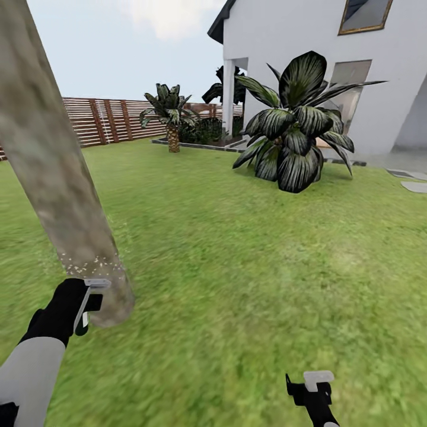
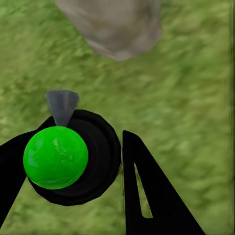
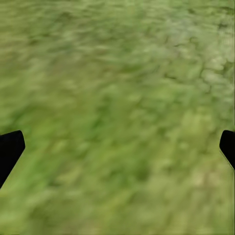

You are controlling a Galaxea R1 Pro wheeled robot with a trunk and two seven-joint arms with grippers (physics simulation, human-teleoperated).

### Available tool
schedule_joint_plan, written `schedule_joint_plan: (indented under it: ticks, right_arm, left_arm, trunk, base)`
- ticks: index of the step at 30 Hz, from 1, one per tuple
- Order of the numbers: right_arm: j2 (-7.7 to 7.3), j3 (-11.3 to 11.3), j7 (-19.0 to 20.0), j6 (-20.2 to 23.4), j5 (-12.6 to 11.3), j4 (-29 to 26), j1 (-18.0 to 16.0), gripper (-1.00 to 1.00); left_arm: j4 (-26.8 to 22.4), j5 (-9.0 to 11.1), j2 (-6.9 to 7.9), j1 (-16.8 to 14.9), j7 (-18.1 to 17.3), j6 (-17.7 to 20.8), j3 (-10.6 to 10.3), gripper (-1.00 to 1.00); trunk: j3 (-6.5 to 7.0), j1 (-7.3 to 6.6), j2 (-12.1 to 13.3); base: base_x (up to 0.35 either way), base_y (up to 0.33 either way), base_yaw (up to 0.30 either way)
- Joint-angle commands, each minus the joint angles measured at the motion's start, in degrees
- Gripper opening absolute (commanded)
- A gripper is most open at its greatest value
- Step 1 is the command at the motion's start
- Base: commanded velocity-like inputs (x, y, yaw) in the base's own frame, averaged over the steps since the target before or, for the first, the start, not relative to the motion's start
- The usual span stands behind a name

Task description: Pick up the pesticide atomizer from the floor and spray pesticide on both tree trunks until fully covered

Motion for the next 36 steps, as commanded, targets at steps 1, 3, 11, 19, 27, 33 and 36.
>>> schedule_joint_plan:
  ticks: [1,3,11,19,27,33,36]
  right_arm:
    - [0.02,-0.47,-0.15,-0.16,0.61,0.06,-0.04,1.0]
    - [0.01,-0.51,-0.15,-0.16,0.61,0.06,-0.04,1.0]
    - [0.02,-0.45,-0.15,-0.16,0.61,0.06,-0.04,1.0]
    - [0.02,-0.48,-0.15,-0.16,0.61,0.06,-0.04,1.0]
    - [0.02,-0.53,-0.15,-0.16,0.61,0.06,-0.04,1.0]
    - [0.02,-0.52,-0.15,-0.16,0.61,0.06,-0.04,1.0]
    - [0.02,-0.53,-0.15,-0.16,0.61,0.06,-0.04,1.0]
  left_arm:
    - [-0.07,-0.43,-0.04,-0.04,-0.27,0.23,0.08,-1.0]
    - [-0.04,-0.47,-0.02,-0.05,-0.28,0.23,0.08,-1.0]
    - [0.04,-0.65,1.0,0.1,-0.3,0.23,0.04,-1.0]
    - [1.2,-0.75,2.02,1.34,-0.39,-0.09,4.24,-1.0]
    - [1.49,-0.6,-1.26,1.2,-0.3,-0.04,2.25,-1.0]
    - [2.02,-0.77,-0.23,1.32,-0.3,-0.17,2.42,-1.0]
    - [2.19,-0.72,2.14,1.96,-0.31,-0.14,2.7,-1.0]
  trunk:
    - [-0.05,0.01,-0.02]
    - [-0.05,0.01,-0.02]
    - [-0.05,0.01,-0.02]
    - [-0.05,0.01,-0.02]
    - [-0.05,0.01,-0.02]
    - [-0.05,0.01,-0.02]
    - [-0.05,0.01,-0.02]
  base:
    - [0.225,-0.208,0.019]
    - [0.207,-0.214,0.006]
    - [0.092,-0.159,0.13]
    - [-0.191,-0.003,0.195]
    - [0.064,-0.026,0.006]
    - [0.176,-0.111,0.0]
    - [0.012,-0.011,0.0]
